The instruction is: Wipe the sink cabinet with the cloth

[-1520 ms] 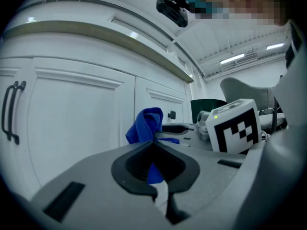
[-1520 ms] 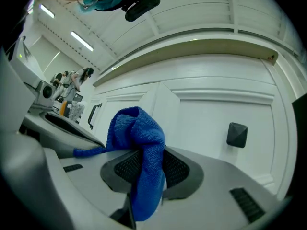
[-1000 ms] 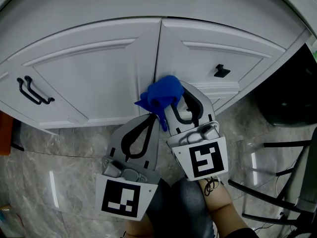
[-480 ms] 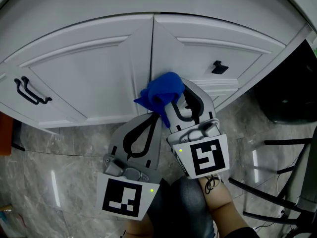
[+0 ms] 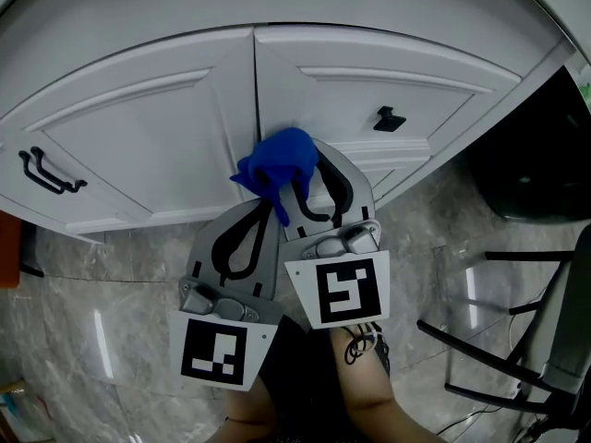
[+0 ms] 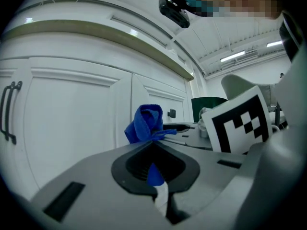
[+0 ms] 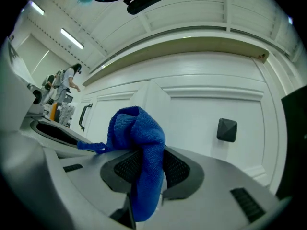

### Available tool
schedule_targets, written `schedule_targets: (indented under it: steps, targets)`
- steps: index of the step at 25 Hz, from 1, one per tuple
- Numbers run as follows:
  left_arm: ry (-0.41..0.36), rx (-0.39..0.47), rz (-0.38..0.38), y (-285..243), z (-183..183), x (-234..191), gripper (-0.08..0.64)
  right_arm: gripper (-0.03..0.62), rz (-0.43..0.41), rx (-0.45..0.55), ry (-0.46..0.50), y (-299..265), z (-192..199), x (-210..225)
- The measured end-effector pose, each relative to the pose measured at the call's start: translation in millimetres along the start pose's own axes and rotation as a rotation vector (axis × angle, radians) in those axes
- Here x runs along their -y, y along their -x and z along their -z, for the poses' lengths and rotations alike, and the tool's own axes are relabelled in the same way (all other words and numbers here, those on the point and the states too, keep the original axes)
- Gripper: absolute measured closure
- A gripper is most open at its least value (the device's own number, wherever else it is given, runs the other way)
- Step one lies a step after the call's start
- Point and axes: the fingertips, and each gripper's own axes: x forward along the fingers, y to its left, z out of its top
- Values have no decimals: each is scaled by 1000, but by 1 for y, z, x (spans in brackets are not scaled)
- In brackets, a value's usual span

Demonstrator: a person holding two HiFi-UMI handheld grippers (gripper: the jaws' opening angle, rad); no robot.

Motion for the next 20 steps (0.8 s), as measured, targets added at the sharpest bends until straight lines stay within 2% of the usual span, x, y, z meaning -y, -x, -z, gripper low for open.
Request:
schedule_targets:
  steps: [3,7,14,20]
  targets:
    - [-3,-11,-12,-3,2,0,557,476,6,12,-12,3,4,0]
    - [-17,-13,-10,-7,3,2,557,476,-51,12,-34,1,3,2]
    - [7,-9,-87,-14,7,-4,557,476,-77,21,-59,2,5,3]
    - [-10,-50,-111,-22,15,-7,557,476,-101,51,-51,4,8,3]
